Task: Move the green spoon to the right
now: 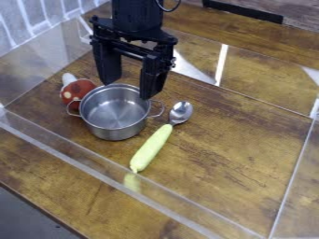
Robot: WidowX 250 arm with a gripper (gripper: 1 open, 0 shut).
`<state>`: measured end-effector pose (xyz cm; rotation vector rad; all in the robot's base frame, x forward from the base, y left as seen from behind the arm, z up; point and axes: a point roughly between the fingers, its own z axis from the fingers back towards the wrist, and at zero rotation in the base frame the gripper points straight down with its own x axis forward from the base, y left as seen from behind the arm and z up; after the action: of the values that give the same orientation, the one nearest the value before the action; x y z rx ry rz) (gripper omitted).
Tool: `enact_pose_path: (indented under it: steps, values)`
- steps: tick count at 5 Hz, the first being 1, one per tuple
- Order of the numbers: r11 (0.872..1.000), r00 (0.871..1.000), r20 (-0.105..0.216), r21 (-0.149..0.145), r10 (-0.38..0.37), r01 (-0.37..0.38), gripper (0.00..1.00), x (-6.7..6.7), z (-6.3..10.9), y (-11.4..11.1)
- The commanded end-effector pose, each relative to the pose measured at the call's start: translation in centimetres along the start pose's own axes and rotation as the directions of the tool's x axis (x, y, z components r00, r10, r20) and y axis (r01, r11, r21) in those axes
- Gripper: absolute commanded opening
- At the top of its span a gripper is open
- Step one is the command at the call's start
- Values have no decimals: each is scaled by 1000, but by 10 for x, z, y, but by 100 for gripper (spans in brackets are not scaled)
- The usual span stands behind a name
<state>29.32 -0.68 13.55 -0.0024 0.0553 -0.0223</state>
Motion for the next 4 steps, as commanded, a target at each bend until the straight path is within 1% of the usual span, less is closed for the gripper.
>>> enact_pose_path:
  steps: [1, 3, 4]
  values:
    - [1000, 1000, -12, -2, 5, -5, 100, -1, -13, 1]
    - [1000, 1000, -14, -7, -7, 7, 100, -9, -21, -12]
    - [998, 998, -15, -18, 67, -67, 100, 0, -43, -14]
